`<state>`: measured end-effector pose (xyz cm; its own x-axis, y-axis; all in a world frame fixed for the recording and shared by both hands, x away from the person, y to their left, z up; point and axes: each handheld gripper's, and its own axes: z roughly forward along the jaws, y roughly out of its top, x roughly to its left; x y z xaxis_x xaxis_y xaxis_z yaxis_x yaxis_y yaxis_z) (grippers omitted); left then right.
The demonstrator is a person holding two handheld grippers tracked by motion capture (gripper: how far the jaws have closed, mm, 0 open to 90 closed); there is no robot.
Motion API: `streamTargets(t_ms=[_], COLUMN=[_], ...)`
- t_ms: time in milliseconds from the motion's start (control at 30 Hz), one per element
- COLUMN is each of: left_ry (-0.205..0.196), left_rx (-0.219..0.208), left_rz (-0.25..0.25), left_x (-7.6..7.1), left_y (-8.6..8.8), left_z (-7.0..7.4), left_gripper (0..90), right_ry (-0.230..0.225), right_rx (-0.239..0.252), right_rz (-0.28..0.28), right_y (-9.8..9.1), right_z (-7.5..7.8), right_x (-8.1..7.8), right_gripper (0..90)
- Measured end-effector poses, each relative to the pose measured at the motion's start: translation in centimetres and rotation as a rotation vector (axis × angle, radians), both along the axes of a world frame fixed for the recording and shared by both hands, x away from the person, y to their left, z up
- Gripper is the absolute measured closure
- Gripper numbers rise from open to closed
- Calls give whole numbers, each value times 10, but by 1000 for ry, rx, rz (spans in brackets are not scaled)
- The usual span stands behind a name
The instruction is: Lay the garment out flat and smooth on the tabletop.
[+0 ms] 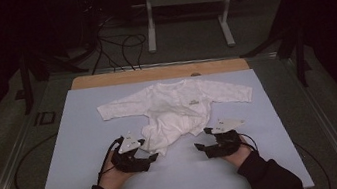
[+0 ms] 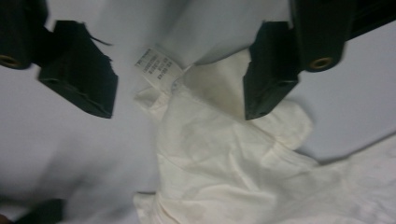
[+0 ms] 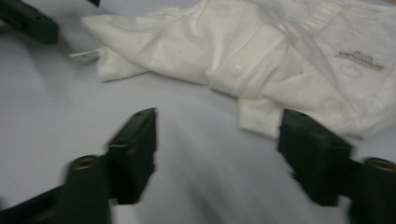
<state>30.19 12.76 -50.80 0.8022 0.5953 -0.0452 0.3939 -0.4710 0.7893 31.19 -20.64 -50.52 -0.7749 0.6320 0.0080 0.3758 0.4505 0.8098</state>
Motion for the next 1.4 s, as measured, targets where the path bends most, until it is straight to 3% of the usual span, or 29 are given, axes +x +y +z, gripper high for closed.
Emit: streamTargets(t_ms=[67, 167, 400, 500, 600, 633, 767, 800, 1167, 1400], left_ry=[9, 8, 12, 10, 0, -12, -43, -66, -155, -194], left_rx=[16, 50, 76, 71, 69, 70, 71, 74, 41, 29], left_rz=[-6, -19, -3, -2, -2, -8, -6, 2, 54, 95], left_x=[1, 5, 14, 18, 19, 19, 17, 15, 11, 12], left_y=[-2, -7, -14, -16, -18, -18, -17, -15, 5, 19], left_z=[-2, -7, -9, -10, -7, -5, 3, 9, 48, 66], left_gripper=[309, 375, 509, 631, 791, 828, 864, 867, 871, 871], right_ry=[4, 0, -1, -7, -5, -4, -2, -6, -66, -107], right_rx=[-9, -63, -164, -179, -199, -204, -192, -167, -71, -28], right_rz=[-3, -22, -61, -78, -81, -83, -75, -74, -72, -124], right_y=[2, 15, 30, 31, 30, 30, 24, 17, -18, -44], right_z=[-1, -8, -20, -20, -19, -18, -13, -5, 33, 59], right_x=[3, 19, 34, 36, 37, 36, 35, 32, 16, 12], right_gripper=[376, 471, 550, 676, 866, 881, 889, 890, 890, 890])
